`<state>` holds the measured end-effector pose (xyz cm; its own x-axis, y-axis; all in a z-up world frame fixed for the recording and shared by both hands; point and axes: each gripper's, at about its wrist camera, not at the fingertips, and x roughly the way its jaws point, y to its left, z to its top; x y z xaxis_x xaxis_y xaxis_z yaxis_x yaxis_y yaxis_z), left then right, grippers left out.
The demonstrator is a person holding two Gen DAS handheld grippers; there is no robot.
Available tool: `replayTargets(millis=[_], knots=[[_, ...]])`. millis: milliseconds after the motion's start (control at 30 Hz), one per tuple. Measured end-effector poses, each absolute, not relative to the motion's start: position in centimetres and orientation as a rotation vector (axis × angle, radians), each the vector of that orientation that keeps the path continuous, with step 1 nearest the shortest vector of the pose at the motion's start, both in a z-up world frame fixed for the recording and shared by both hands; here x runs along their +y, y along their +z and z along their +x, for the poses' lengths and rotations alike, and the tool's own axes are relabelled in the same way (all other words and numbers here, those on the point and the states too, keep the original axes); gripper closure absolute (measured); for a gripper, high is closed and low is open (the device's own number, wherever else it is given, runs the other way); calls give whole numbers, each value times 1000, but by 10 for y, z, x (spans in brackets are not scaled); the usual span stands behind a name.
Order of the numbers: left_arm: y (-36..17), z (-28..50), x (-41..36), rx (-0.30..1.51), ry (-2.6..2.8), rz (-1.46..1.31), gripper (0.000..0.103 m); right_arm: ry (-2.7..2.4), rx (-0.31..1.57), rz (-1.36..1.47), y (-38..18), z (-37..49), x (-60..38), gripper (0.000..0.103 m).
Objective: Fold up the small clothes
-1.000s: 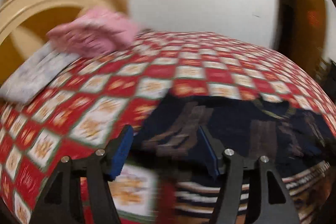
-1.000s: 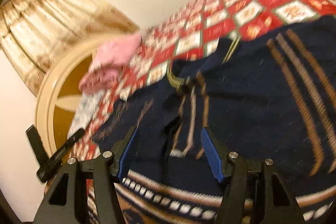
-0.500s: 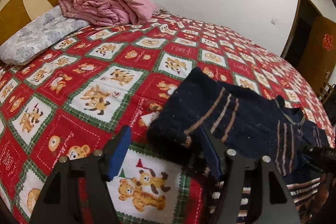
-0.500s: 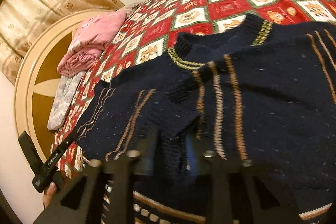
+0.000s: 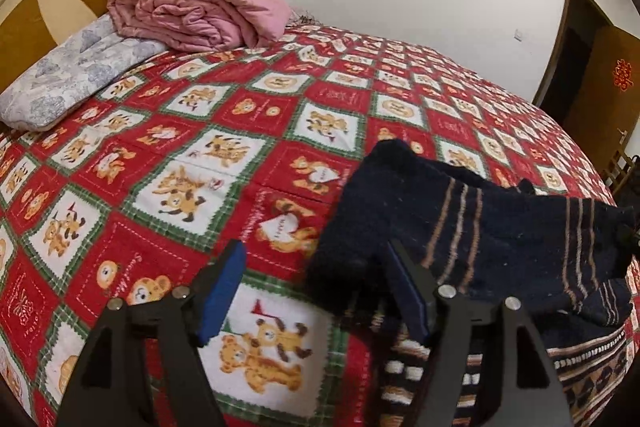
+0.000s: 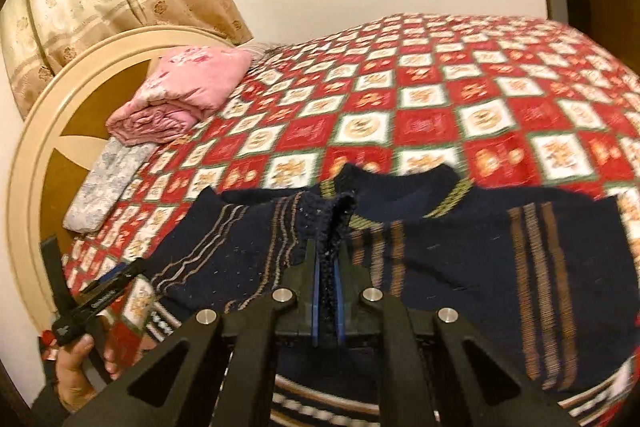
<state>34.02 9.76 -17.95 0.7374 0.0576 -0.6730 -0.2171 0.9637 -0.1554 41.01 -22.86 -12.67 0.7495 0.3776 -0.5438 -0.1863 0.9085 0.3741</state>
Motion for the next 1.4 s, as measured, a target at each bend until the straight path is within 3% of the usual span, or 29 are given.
replayTargets(millis=[533, 633, 733, 1067, 1300, 1400], knots=[[-190, 354, 52, 810, 155, -74, 28, 206, 838, 332, -207, 435, -291, 97], [-195, 357, 54, 836, 179, -67, 21, 203, 824, 338, -207, 428, -294, 95], [-197, 358, 59, 838, 222, -51, 17, 173, 808, 323, -201, 422, -297, 85], [-200, 348, 45, 849, 213, 2, 17, 171, 840, 89, -202, 415, -255, 85], [-197, 333, 40, 843, 204, 0, 16, 214, 799, 131, -195, 398, -256, 85], [-202, 333, 36, 855, 212, 25, 14, 232, 788, 61, -197, 394, -237, 72]])
